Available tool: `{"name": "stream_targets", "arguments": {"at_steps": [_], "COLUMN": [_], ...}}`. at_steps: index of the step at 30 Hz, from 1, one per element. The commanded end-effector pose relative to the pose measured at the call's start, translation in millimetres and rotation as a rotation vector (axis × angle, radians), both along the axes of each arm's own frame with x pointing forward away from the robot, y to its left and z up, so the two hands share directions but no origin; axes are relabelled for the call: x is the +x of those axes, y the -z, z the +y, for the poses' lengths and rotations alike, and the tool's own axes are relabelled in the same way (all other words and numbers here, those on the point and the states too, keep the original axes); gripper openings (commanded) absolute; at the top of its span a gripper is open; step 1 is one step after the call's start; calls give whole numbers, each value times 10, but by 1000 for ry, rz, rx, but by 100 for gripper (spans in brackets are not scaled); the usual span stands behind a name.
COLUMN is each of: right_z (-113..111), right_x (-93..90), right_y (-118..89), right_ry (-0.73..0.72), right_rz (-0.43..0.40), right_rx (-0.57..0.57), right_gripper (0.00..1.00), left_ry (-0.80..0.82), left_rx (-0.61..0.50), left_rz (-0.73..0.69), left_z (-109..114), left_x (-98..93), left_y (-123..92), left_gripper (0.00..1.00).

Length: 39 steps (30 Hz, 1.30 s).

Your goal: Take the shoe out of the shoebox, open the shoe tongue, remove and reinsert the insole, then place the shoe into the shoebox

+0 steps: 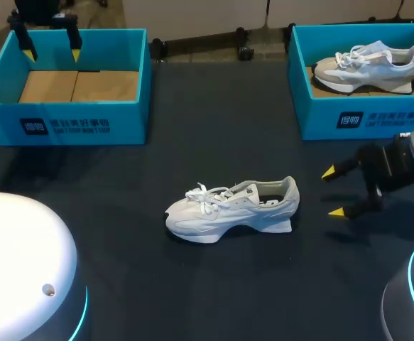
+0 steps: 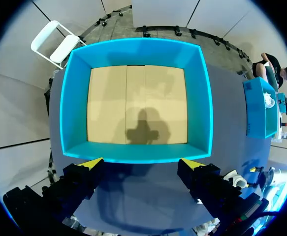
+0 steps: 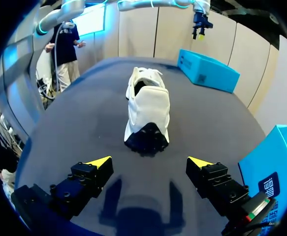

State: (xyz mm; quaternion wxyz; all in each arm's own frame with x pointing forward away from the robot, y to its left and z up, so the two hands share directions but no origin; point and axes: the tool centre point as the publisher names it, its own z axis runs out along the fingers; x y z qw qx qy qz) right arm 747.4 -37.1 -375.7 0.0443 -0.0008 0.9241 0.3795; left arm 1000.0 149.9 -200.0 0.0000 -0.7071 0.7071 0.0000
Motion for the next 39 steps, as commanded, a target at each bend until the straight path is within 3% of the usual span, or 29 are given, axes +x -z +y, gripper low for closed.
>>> {"name": "stream_targets", "arguments": {"at_steps": [1,8,25,39], "right_z": [115,258,549,743], "right_x": [65,137,3,51], "right_y": [48,151,178,186], "right_ry": [3,38,55,30], "right_rz": [8,28,34,-1], "right_rx": [-17,5,86,122], "right_gripper": [100,100,100,100], "left_ry": [0,0,0,0], "left_rx": [0,0,0,0], "left_rz": [0,0,0,0], "left_z": [0,0,0,0], "left_x": [0,0,0,0], "left_y": [0,0,0,0], "left_gripper": [100,100,100,100]}}
